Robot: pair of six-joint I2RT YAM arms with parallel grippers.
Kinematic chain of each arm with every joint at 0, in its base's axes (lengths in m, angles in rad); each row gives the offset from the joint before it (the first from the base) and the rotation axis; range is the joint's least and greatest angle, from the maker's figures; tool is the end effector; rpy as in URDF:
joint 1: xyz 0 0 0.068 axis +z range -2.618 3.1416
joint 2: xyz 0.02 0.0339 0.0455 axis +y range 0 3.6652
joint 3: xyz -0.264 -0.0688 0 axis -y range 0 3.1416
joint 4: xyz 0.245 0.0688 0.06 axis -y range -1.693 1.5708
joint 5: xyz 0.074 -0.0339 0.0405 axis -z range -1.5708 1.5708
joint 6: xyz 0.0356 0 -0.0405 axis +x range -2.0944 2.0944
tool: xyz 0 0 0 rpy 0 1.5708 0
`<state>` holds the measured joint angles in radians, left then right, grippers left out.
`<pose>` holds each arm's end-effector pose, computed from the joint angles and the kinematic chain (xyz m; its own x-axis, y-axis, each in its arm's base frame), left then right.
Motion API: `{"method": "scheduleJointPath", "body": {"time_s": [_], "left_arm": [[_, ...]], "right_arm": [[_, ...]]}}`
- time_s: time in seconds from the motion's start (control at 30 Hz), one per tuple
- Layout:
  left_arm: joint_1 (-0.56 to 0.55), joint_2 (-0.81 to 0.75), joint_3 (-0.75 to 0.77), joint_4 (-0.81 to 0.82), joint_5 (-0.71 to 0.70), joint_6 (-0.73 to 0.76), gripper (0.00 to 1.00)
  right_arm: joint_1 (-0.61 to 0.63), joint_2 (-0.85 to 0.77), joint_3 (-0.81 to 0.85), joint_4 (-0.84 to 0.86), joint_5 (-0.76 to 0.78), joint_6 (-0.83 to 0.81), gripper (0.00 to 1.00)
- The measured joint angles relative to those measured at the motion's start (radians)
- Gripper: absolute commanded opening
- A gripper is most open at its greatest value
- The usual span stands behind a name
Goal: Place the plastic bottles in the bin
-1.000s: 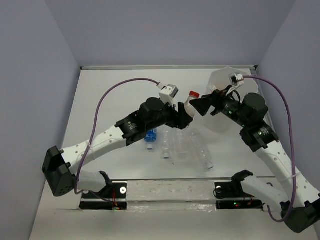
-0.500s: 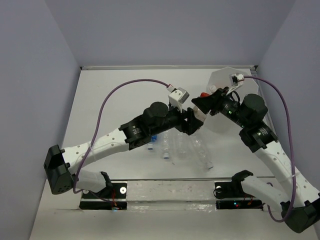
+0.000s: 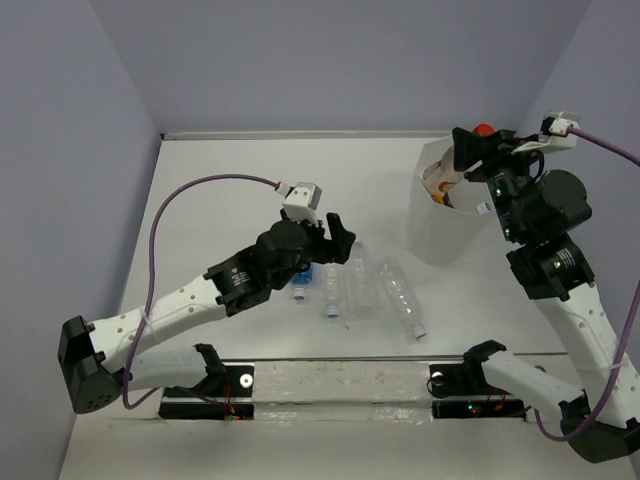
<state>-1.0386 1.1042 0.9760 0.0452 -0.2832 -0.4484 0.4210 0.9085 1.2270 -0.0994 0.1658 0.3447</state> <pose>0.1404 -0.2187 0.3685 -0.3353 -0.2509 -0.9081 0.6000 0.6863 -0.4112 0.1649 0.0674 0.4791 0.1002 0.4100 -0.9066 -0.3080 0.8792 0.3636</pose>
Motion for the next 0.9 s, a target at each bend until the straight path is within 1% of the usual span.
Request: {"method": "scheduleJointPath", "body": {"time_s": [0.1, 0.2, 0.23, 0.27, 0.3, 0.33, 0.37, 0.4, 0.43, 0.47, 0.5, 0.6, 0.77, 0.87, 0.9], "left_arm": [[0.032, -0.022, -0.062, -0.097, -0.098, -0.071, 0.84], [0.067, -0.021, -0.142, -0.171, -0.153, -0.138, 0.84], [0.077, -0.021, -0.176, -0.196, -0.168, -0.158, 0.87], [0.083, -0.02, -0.195, -0.21, -0.175, -0.167, 0.87], [0.089, -0.017, -0.215, -0.222, -0.182, -0.179, 0.87], [0.097, -0.011, -0.234, -0.234, -0.188, -0.193, 0.87], [0.103, -0.003, -0.246, -0.241, -0.192, -0.203, 0.87], [0.109, 0.007, -0.253, -0.247, -0.194, -0.209, 0.89], [0.117, 0.019, -0.259, -0.248, -0.198, -0.216, 0.9], [0.123, 0.032, -0.264, -0.247, -0.201, -0.222, 0.91], [0.129, 0.044, -0.268, -0.245, -0.202, -0.224, 0.91], [0.145, 0.089, -0.281, -0.228, -0.201, -0.225, 0.92], [0.174, 0.183, -0.281, -0.179, -0.195, -0.218, 0.91], [0.204, 0.245, -0.281, -0.135, -0.188, -0.206, 0.88], [0.215, 0.262, -0.281, -0.121, -0.187, -0.204, 0.83]], "right_arm": [[-0.001, 0.01, 0.062, 0.017, 0.171, -0.12, 0.11], [-0.001, 0.039, 0.072, 0.076, 0.325, -0.252, 0.12], [-0.001, 0.047, 0.072, 0.088, 0.343, -0.27, 0.12], [-0.002, 0.067, 0.072, 0.113, 0.388, -0.309, 0.13], [-0.01, 0.089, 0.07, 0.133, 0.417, -0.338, 0.14], [-0.018, 0.108, 0.068, 0.149, 0.435, -0.357, 0.18], [-0.025, 0.126, 0.065, 0.164, 0.453, -0.377, 0.34], [-0.04, 0.151, 0.061, 0.177, 0.467, -0.39, 0.5], [-0.058, 0.186, 0.054, 0.188, 0.48, -0.402, 0.69], [-0.076, 0.218, 0.042, 0.189, 0.49, -0.41, 0.95], [-0.084, 0.235, 0.033, 0.189, 0.494, -0.41, 0.99], [-0.103, 0.28, 0.006, 0.162, 0.497, -0.415, 0.99], [-0.105, 0.234, 0.002, 0.117, 0.435, -0.364, 0.97], [-0.105, 0.165, 0.002, 0.097, 0.364, -0.311, 0.97], [-0.105, 0.137, 0.002, 0.084, 0.33, -0.286, 0.97]]}}
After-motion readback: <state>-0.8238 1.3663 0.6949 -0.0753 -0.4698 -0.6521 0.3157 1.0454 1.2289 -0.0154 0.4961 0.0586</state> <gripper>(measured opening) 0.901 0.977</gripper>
